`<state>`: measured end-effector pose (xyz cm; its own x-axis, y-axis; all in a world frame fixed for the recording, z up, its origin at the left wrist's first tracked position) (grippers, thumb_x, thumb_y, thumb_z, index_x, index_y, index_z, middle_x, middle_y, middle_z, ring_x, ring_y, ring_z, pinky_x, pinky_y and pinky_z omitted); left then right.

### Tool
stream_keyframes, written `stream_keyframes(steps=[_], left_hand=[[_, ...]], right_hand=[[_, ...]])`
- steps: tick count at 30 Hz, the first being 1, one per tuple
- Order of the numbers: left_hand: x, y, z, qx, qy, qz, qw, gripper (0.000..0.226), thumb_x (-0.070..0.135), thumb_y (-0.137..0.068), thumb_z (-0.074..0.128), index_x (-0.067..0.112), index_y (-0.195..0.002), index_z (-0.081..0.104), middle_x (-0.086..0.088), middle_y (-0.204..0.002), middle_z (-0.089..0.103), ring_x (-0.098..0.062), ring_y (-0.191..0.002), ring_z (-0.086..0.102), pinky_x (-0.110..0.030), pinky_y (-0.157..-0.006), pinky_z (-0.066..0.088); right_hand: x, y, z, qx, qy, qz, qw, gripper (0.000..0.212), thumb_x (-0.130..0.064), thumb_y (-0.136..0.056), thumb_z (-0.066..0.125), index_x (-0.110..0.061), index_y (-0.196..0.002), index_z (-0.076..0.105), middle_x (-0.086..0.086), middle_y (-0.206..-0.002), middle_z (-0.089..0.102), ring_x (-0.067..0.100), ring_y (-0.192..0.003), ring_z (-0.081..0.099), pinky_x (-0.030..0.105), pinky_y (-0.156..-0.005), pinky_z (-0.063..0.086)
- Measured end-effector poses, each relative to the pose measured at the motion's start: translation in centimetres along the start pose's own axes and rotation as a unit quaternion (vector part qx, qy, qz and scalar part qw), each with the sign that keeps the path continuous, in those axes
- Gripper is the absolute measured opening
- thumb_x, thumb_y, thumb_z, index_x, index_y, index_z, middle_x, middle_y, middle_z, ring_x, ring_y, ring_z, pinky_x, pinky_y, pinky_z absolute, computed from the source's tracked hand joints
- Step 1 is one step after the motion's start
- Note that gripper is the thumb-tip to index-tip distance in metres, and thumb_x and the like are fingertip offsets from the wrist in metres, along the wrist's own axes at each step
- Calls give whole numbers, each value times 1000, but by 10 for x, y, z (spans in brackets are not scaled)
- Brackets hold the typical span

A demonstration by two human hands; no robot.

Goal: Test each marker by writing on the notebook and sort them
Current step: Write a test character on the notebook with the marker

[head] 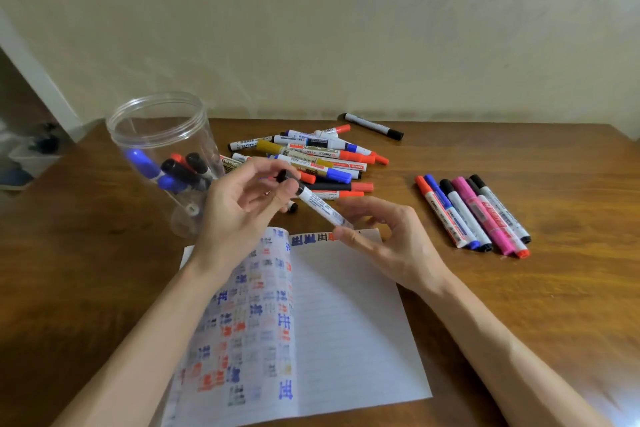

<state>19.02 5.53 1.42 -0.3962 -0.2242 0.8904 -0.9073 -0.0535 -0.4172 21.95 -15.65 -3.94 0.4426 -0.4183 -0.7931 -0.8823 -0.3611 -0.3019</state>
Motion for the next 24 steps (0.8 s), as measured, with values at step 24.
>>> stream_keyframes(steps=[24], left_hand=[[110, -39, -145, 358, -68, 209, 907, 23, 21, -92, 77, 8, -108, 67, -1, -98, 74, -13, -93, 74, -25, -84, 57]], right_hand=[[-37, 10, 70, -189, 33, -59, 980, 41, -57, -83, 82, -43, -121, 74, -29, -136, 57, -7, -131, 49, 25, -113, 41]])
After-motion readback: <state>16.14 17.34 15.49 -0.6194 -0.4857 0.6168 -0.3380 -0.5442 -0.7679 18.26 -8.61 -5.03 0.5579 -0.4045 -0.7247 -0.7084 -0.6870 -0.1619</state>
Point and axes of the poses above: each hand's wrist, its own y-axis away from the middle knuckle, its own z-axis out of the palm, x = y × z, the point moved 7 cm from there along -y, towards the middle knuckle
